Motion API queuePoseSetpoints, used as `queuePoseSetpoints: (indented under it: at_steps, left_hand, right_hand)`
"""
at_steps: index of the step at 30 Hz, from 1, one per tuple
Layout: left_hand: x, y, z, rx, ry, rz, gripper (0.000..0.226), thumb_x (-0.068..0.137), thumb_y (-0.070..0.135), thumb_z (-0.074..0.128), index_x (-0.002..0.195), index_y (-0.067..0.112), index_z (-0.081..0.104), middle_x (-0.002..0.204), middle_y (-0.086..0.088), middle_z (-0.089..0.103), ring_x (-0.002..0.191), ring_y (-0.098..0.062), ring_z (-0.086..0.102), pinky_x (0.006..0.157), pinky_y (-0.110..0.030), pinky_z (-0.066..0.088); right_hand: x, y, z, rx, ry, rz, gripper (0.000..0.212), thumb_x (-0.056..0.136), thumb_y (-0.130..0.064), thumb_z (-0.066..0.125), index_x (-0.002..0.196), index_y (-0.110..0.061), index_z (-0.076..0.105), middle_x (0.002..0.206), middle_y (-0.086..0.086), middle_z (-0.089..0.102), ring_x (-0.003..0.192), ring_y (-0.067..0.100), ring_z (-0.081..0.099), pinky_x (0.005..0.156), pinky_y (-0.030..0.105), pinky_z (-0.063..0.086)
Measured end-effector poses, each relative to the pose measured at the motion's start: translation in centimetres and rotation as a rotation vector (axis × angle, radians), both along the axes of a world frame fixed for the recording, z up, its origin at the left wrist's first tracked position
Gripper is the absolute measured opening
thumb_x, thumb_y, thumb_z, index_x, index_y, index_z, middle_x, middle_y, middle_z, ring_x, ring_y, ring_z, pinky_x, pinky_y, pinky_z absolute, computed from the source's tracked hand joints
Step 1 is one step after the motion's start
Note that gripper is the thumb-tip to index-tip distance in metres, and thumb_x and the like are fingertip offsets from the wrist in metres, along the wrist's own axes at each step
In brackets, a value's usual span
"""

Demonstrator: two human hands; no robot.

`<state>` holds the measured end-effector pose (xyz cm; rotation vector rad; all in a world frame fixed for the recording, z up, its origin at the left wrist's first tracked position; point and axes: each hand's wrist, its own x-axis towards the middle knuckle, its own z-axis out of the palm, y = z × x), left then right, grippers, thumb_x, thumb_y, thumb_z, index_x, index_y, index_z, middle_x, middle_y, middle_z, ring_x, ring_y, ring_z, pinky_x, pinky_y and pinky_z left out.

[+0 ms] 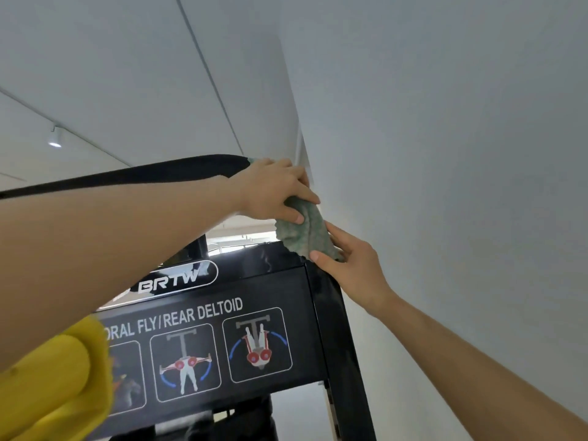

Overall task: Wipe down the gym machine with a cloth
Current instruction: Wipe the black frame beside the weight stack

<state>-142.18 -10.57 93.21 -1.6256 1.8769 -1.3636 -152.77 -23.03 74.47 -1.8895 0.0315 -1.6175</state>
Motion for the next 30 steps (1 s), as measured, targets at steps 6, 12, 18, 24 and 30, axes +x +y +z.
queuePoseSetpoints:
  at_steps: [6, 12, 18, 24, 30]
  left_hand:
    - [-0.8, -1.4, -2.2, 0.095, -0.138, 0.007, 0.052, 0.096, 0.061, 0.05, 0.146, 0.047, 0.045, 0.156, 0.006, 0.043, 0.147, -0.028, 0.031, 0.122, -0.047, 0.016]
    - [-1.5, -1.9, -4.7, 0.171, -0.256, -0.069, 0.049, 0.095, 0.061, 0.05, 0.142, 0.044, 0.051, 0.143, 0.011, 0.054, 0.138, -0.019, 0.042, 0.12, -0.045, 0.018]
    - [-0.9, -1.3, -4.1, 0.097, -0.298, -0.094, 0.057, 0.089, 0.072, 0.049, 0.14, 0.045, 0.049, 0.138, 0.011, 0.055, 0.131, -0.019, 0.047, 0.112, -0.042, 0.032]
    - [-0.4, 1.4, -2.1, -0.103, -0.192, -0.044, 0.07, 0.081, 0.072, 0.062, 0.141, 0.04, 0.048, 0.135, 0.007, 0.05, 0.121, -0.021, 0.048, 0.093, -0.041, 0.047]
    - [1.0, 3.8, -1.8, -0.084, 0.049, -0.051, 0.056, 0.082, 0.061, 0.071, 0.128, 0.03, 0.061, 0.114, 0.005, 0.05, 0.102, -0.015, 0.048, 0.076, -0.035, 0.047]
  right_hand:
    - [0.0, 0.3, -3.7, 0.1, -0.022, 0.025, 0.06, 0.089, -0.018, 0.075, 0.144, -0.032, 0.054, 0.123, -0.02, 0.069, 0.111, 0.002, 0.066, 0.094, 0.02, 0.053]
    - [-0.8, 0.6, -6.6, 0.24, 0.006, 0.157, 0.036, 0.099, -0.026, 0.063, 0.129, -0.045, 0.061, 0.119, -0.02, 0.071, 0.113, 0.003, 0.066, 0.097, 0.022, 0.053]
    - [-0.9, 0.9, -5.2, 0.213, 0.025, 0.148, 0.039, 0.098, -0.027, 0.065, 0.132, -0.045, 0.06, 0.116, -0.019, 0.071, 0.108, 0.009, 0.068, 0.1, 0.031, 0.055]
    - [-0.2, 0.8, -0.8, 0.03, -0.007, -0.005, 0.057, 0.095, -0.021, 0.068, 0.147, -0.03, 0.049, 0.129, -0.012, 0.064, 0.109, 0.013, 0.065, 0.098, 0.031, 0.055]
    - [-0.1, 0.7, 2.9, -0.305, 0.065, -0.292, 0.059, 0.089, -0.021, 0.074, 0.144, -0.027, 0.053, 0.135, -0.004, 0.047, 0.117, 0.003, 0.047, 0.099, 0.009, 0.039]
